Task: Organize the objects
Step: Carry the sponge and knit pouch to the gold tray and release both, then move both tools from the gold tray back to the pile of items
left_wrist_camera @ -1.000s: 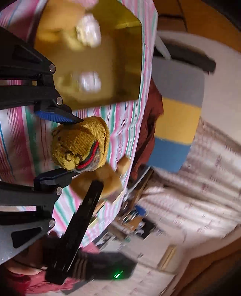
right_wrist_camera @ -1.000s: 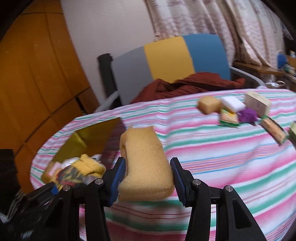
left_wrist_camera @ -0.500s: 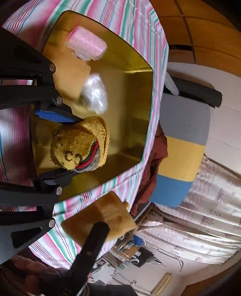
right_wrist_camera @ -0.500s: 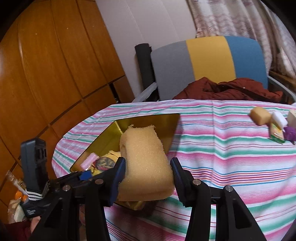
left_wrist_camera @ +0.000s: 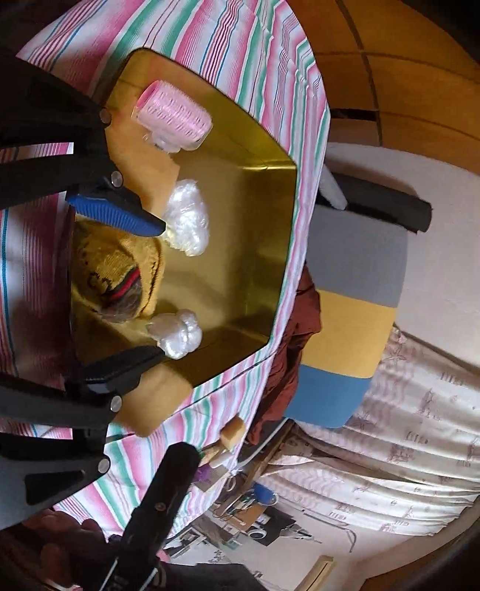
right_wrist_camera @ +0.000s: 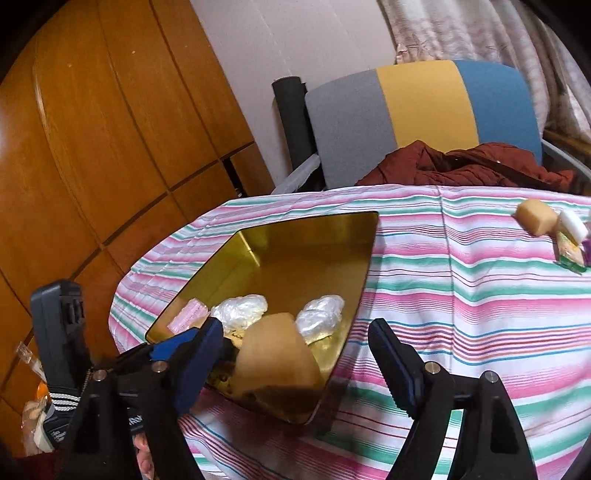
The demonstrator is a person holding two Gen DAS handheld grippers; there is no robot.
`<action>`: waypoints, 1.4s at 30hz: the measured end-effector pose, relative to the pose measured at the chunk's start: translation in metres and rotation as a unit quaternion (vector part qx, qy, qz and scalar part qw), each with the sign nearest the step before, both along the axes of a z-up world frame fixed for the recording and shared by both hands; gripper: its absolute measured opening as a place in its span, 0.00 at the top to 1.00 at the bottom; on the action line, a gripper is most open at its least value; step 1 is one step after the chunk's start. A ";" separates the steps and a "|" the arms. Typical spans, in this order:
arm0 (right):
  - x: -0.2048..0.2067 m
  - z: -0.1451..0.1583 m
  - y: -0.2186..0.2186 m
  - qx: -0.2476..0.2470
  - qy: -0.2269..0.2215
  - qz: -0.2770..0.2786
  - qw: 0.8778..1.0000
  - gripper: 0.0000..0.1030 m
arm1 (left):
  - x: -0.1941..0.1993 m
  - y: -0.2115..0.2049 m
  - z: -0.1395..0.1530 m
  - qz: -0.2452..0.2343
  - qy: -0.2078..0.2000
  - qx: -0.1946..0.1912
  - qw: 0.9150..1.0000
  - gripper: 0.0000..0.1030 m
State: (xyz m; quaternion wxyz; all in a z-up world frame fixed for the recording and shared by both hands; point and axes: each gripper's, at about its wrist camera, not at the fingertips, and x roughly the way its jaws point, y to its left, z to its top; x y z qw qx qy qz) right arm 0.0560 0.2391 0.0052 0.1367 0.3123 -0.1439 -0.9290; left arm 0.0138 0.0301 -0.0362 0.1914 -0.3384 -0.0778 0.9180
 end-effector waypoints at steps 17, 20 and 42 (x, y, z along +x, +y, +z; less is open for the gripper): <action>-0.022 -0.021 -0.009 0.162 -0.004 -0.050 0.985 0.16 | 0.004 -0.012 0.009 0.045 -0.001 0.026 0.999 0.38; -0.039 -0.018 -0.001 0.175 -0.002 -0.073 0.982 0.16 | 0.007 -0.009 0.008 0.041 -0.001 0.025 0.999 0.38; 0.000 -0.004 0.005 0.112 0.004 -0.036 0.993 0.10 | 0.016 -0.012 0.021 0.070 0.007 0.051 0.996 0.38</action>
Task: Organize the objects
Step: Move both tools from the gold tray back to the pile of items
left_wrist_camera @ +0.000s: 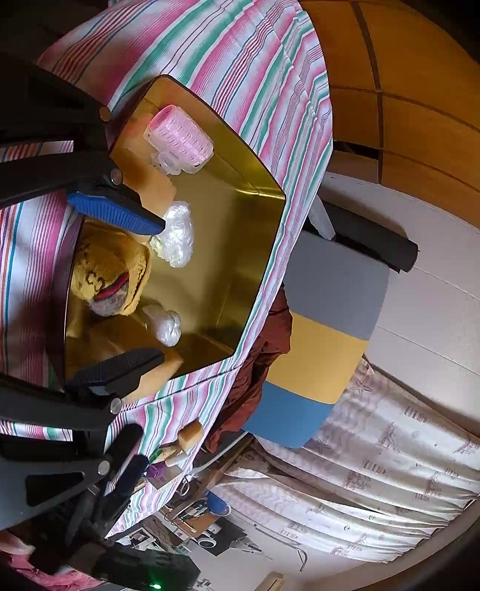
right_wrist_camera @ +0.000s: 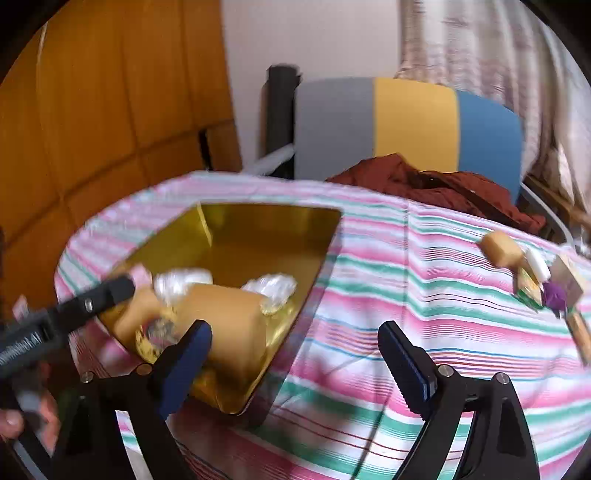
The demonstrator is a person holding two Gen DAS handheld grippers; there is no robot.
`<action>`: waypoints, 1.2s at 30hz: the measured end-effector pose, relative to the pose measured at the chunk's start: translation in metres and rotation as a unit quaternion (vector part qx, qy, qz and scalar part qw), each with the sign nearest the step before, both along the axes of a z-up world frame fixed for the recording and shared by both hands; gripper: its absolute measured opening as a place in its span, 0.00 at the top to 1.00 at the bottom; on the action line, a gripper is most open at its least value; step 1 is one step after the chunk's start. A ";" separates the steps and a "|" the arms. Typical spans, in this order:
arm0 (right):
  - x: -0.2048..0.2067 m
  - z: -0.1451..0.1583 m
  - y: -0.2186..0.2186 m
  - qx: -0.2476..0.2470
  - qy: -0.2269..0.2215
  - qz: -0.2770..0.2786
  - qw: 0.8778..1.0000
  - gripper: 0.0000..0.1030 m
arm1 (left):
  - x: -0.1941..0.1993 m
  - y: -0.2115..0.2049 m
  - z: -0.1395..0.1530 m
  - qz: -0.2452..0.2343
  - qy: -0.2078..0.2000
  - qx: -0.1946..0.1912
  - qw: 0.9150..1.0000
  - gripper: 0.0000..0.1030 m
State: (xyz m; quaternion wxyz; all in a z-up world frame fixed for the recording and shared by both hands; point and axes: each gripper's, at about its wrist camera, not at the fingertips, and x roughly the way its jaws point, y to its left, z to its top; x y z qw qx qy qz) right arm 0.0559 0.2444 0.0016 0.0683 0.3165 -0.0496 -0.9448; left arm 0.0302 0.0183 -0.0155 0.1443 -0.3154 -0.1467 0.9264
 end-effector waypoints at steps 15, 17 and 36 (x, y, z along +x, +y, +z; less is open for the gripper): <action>0.010 -0.020 0.116 -0.035 -0.031 -0.119 0.992 0.08 | 0.017 0.072 0.025 -0.102 0.040 -0.026 0.994 0.33; 0.012 -0.026 0.128 -0.032 -0.034 -0.120 0.992 0.08 | 0.018 0.087 0.026 -0.128 0.036 -0.033 0.991 0.33; 0.021 -0.052 0.323 0.024 -0.064 -0.261 0.963 0.18 | 0.019 0.211 -0.010 -0.284 -0.074 -0.071 0.953 0.32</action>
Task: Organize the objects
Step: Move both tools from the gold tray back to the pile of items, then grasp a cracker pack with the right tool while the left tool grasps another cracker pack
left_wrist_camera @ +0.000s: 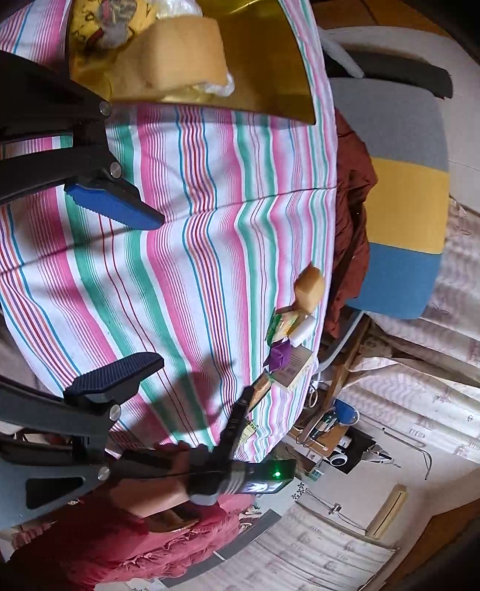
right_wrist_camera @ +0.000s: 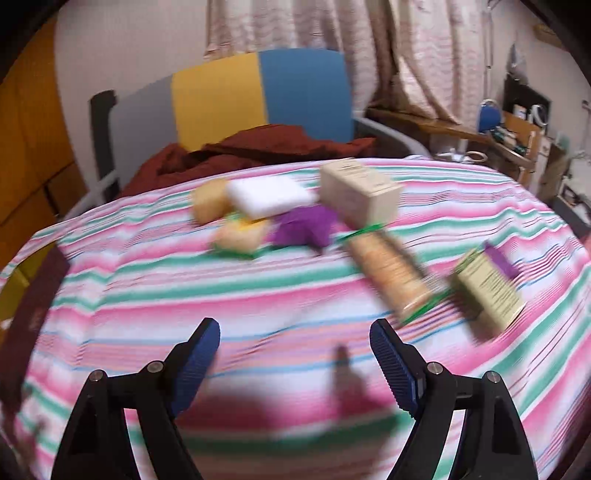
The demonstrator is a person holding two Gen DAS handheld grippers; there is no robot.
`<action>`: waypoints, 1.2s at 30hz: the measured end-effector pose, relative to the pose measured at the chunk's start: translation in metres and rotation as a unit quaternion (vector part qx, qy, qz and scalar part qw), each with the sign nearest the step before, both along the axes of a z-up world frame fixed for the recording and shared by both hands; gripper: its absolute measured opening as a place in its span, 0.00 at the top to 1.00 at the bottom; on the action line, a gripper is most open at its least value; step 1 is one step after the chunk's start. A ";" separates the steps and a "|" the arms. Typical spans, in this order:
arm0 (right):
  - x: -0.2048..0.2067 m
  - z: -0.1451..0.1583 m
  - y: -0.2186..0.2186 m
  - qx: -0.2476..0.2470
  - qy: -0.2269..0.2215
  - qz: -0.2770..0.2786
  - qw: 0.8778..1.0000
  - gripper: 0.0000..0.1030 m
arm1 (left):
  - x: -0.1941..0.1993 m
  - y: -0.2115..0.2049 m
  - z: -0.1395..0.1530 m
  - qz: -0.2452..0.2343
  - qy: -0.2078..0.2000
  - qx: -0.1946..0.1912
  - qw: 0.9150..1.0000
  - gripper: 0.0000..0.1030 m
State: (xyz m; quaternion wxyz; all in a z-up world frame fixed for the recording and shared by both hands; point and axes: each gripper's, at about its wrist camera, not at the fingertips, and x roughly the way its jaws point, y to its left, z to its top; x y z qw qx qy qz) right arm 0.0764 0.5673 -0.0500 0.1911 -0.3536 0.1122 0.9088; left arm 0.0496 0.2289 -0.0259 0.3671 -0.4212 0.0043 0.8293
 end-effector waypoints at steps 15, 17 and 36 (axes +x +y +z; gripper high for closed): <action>-0.048 -0.013 0.077 -0.015 -0.035 -0.019 0.999 0.18 | -0.014 0.043 -0.001 -0.026 0.000 -0.022 0.999 0.32; -0.054 -0.017 0.077 -0.009 -0.043 -0.010 0.999 0.18 | -0.016 0.051 0.001 -0.033 0.004 -0.025 0.999 0.32; -0.046 -0.029 0.058 -0.004 -0.049 0.008 0.999 0.53 | -0.089 0.188 -0.022 -0.057 -0.003 -0.061 0.997 0.32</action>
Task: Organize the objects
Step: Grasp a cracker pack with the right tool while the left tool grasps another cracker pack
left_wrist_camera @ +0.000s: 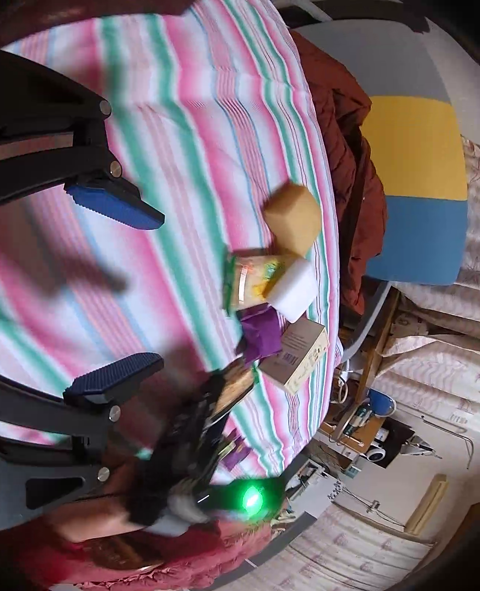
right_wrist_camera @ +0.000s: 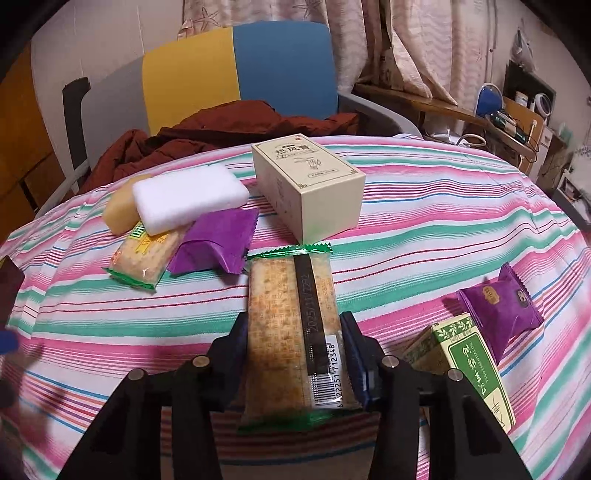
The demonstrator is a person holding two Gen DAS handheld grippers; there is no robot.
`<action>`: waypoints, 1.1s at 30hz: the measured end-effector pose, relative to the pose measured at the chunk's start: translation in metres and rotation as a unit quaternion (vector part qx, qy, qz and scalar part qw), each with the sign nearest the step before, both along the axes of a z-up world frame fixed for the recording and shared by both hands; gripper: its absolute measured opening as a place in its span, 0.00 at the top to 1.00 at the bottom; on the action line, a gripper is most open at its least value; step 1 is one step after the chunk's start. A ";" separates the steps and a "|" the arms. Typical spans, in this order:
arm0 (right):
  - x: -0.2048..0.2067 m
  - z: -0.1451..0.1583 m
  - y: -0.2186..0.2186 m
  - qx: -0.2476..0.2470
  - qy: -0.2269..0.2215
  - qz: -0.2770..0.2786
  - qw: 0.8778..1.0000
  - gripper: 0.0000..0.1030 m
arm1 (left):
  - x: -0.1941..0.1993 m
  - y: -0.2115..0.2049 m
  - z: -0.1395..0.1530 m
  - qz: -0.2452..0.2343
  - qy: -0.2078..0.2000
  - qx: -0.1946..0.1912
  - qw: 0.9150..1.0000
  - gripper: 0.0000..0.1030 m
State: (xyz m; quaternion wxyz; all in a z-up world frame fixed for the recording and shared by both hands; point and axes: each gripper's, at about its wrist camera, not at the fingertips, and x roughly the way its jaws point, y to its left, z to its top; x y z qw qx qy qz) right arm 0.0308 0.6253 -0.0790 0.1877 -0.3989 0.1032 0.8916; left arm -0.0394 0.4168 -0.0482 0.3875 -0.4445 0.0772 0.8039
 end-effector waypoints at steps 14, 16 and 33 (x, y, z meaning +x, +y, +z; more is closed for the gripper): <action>-0.001 -0.003 -0.001 0.014 0.016 -0.006 1.000 0.53 | -0.055 0.082 -0.035 0.011 0.031 -0.067 0.997 0.32; -0.001 -0.003 -0.002 0.017 0.016 -0.007 1.000 0.53 | -0.055 0.082 -0.035 0.000 0.044 -0.059 0.997 0.41; -0.002 -0.002 -0.003 0.025 0.014 -0.009 1.000 0.53 | -0.011 0.006 -0.030 -0.005 0.062 -0.029 0.998 0.41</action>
